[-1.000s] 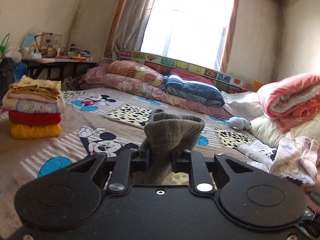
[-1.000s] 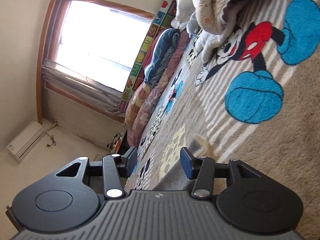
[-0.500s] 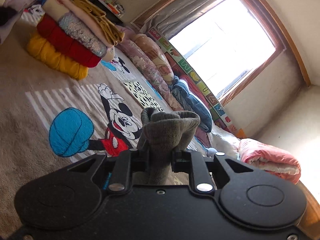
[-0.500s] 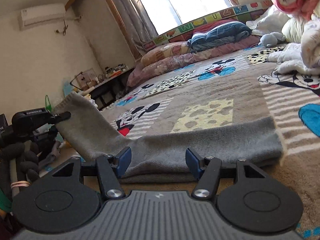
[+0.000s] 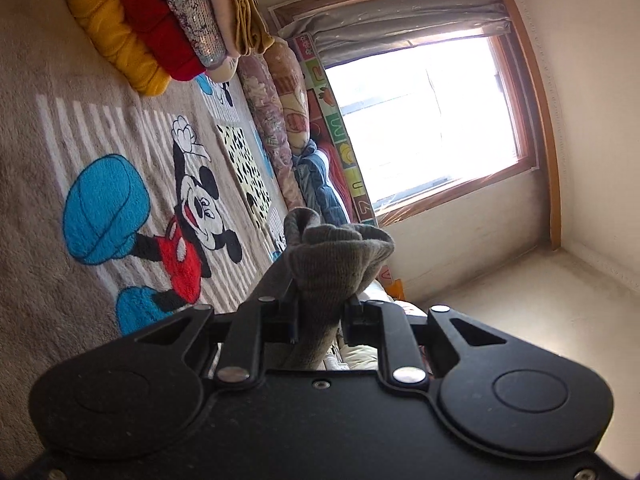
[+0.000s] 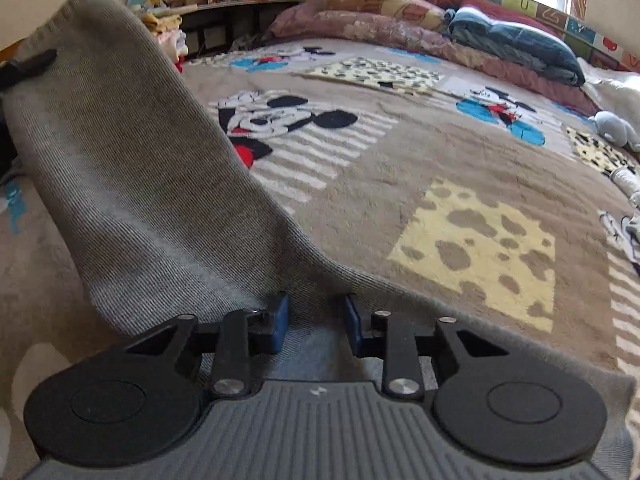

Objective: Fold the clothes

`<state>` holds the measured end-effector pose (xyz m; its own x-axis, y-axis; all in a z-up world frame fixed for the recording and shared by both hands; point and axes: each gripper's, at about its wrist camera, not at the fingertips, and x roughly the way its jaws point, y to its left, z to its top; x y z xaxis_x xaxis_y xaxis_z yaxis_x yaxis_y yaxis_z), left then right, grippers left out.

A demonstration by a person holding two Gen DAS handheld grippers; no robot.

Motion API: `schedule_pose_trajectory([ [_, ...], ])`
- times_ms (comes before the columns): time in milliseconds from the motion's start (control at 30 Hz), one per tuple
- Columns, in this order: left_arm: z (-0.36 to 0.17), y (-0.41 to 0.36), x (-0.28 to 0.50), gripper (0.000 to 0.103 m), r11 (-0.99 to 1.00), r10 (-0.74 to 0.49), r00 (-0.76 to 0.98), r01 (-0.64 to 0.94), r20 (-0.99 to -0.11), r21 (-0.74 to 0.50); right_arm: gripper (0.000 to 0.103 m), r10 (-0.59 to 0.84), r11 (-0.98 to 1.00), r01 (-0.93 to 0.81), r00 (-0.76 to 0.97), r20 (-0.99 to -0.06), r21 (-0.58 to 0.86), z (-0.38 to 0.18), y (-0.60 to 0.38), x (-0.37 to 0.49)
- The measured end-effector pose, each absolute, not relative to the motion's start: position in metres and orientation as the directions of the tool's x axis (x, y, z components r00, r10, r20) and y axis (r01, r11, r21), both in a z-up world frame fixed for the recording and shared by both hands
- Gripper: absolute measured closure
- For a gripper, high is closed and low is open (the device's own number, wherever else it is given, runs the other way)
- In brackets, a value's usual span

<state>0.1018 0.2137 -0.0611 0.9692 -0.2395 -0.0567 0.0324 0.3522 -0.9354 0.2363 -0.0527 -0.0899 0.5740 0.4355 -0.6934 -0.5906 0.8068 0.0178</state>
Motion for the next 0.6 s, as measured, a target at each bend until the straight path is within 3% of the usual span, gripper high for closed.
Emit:
schedule_pose_trajectory([
  [100,-0.063,0.217,0.101,0.086,0.336,-0.237,0.970,0.037,-0.046,-0.941,0.072,0.430,0.795,-0.607,0.561,-0.708,0.001,-0.090,-0.048,0.237],
  [267,-0.064,0.226,0.100,0.086,0.309,-0.235,0.971,0.044,-0.031,-0.950,0.072,0.498,0.809,-0.577,0.577,-0.648,0.108,-0.066,-0.062,0.237],
  [433,-0.064,0.222,0.103,0.086,0.318,-0.262,0.965,0.057,-0.030,-0.946,0.075,0.480,0.839,-0.506,0.511,-0.713,0.202,-0.082,-0.055,0.263],
  [600,-0.064,0.221,0.104,0.086,0.323,-0.269,0.963,0.065,-0.025,-0.944,0.079,0.536,0.844,-0.324,0.467,-0.704,0.428,-0.093,-0.077,0.284],
])
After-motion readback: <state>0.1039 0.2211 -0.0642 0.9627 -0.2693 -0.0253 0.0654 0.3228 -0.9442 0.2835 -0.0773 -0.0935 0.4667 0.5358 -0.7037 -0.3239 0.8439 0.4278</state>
